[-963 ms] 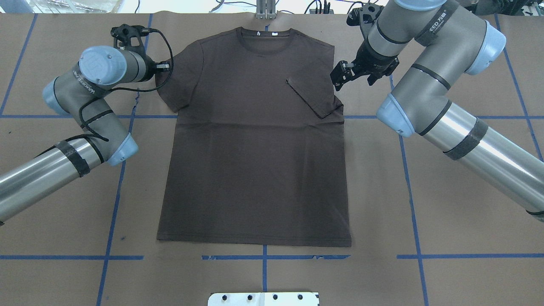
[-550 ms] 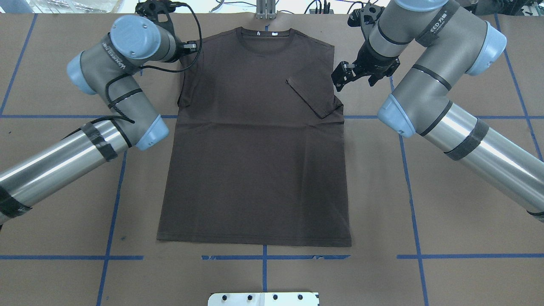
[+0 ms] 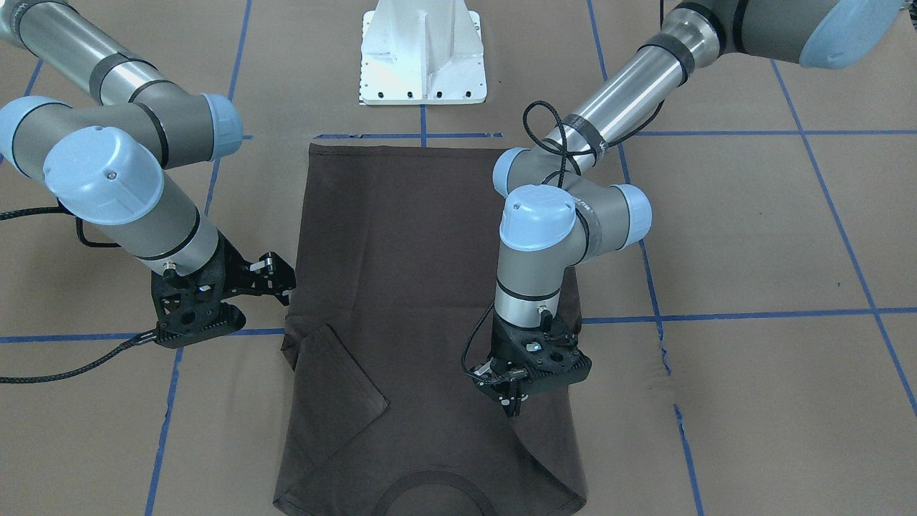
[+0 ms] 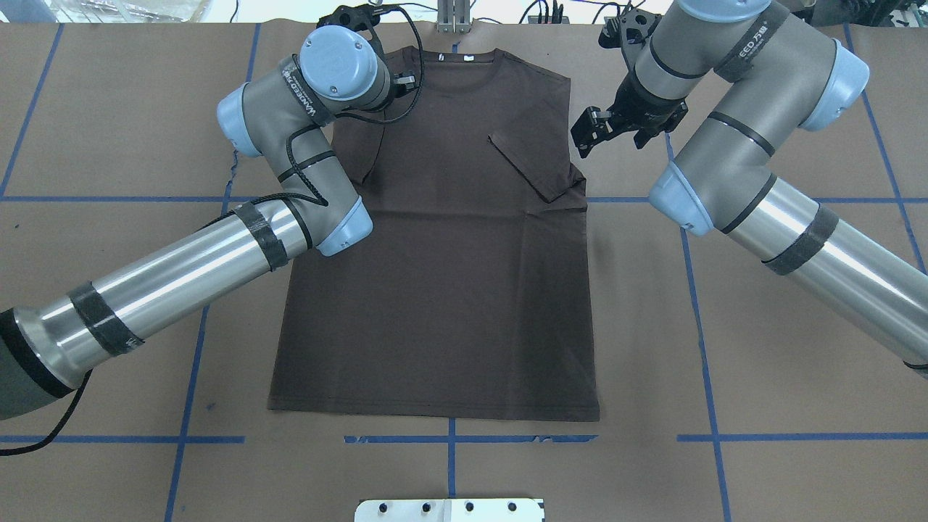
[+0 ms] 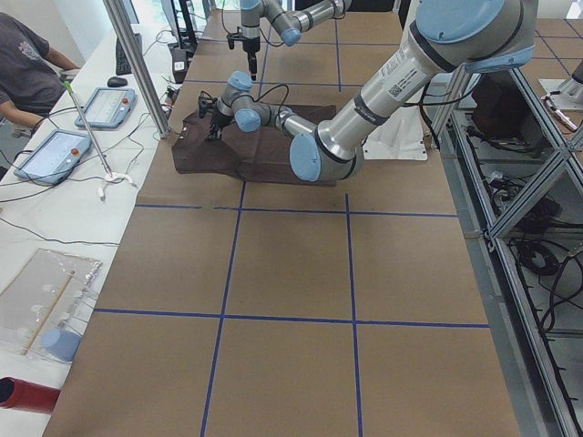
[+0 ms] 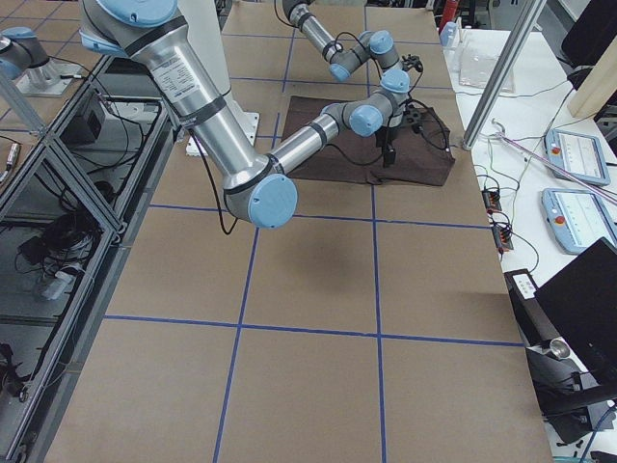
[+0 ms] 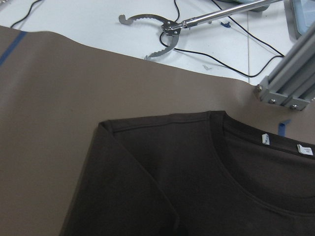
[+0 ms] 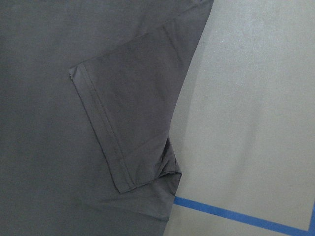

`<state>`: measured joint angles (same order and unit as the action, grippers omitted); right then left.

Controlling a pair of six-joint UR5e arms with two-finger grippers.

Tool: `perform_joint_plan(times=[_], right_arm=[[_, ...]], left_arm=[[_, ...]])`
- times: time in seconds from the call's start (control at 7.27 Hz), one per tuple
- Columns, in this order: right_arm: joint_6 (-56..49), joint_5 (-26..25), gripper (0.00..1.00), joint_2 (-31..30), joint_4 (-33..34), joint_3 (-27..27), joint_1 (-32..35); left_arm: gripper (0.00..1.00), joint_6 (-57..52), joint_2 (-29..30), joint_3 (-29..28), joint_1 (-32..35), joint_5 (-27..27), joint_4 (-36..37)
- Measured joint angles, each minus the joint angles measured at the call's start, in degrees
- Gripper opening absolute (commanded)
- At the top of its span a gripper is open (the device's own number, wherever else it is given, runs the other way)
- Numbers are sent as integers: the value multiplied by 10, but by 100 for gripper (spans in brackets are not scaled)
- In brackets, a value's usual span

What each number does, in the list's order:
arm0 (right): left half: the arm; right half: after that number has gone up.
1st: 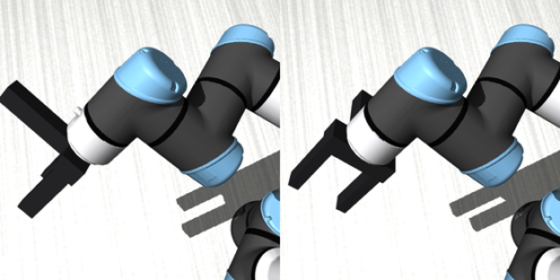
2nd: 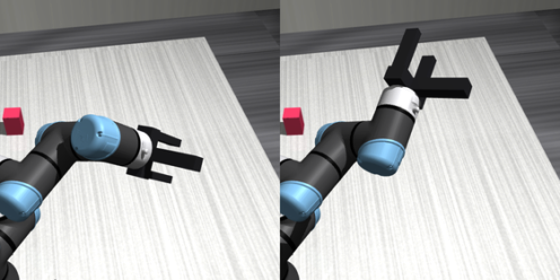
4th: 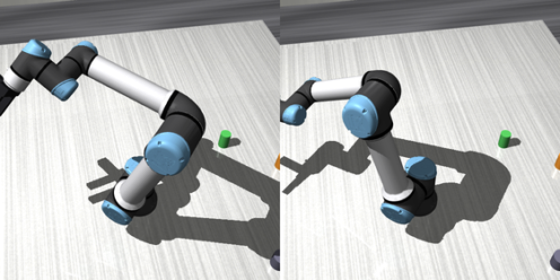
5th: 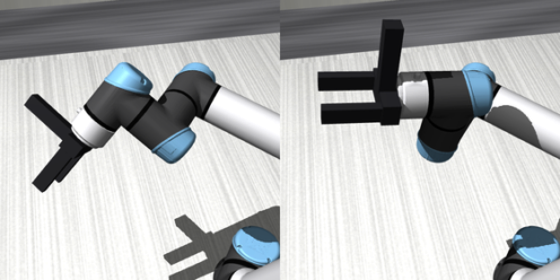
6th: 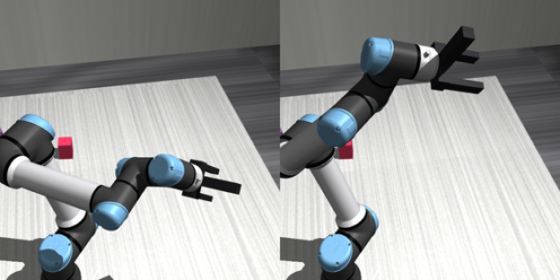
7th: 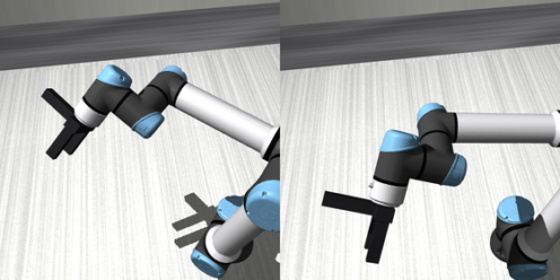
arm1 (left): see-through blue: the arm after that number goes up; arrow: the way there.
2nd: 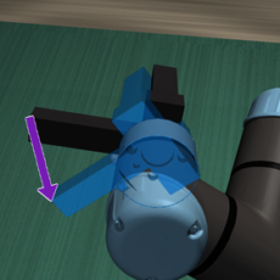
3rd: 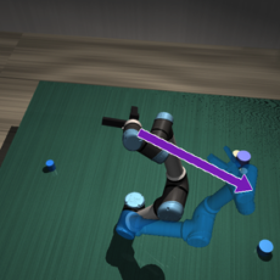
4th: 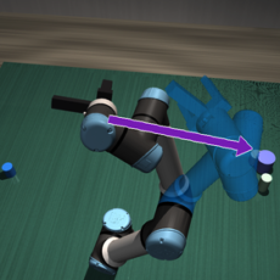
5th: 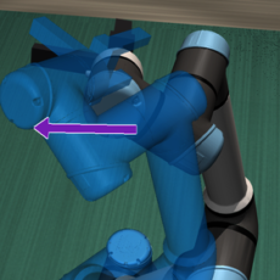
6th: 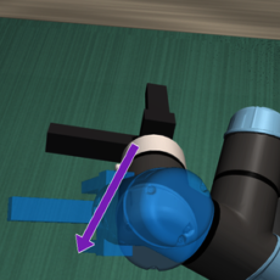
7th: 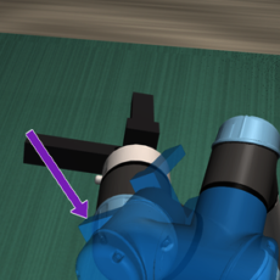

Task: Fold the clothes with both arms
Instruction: 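Fold the sleeve nearest the left gripper inward onto the shirt body, then move both grippers to the shirt hem nearest the robot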

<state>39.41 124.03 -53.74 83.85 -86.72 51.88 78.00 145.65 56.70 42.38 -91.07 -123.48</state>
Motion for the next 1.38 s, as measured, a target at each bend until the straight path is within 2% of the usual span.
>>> perform_joint_plan(times=[0.14, 0.55, 0.69, 0.83, 1.1, 1.24, 1.38], right_arm=[[-1, 0, 100, -1, 0, 0, 0], [3, 1, 100, -3, 0, 0, 1], [12, 3, 100, -7, 0, -5, 0], [41, 6, 100, -19, -2, -23, -6], [148, -19, 100, -87, -37, -103, -51], [221, -60, 100, -137, -63, -157, -98], [293, -108, 100, -186, -95, -202, -156]], left_arm=[[100, 5, 3, -2, -2, 0, -4], [100, 1, 4, 7, -3, -13, -17], [100, -4, -7, 36, -3, -52, -11], [100, -14, -39, 93, -2, -97, 14], [100, -35, -145, 291, -3, -136, 123], [100, -47, -206, 394, -5, -141, 165], [100, -57, -254, 467, -6, -145, 189]])
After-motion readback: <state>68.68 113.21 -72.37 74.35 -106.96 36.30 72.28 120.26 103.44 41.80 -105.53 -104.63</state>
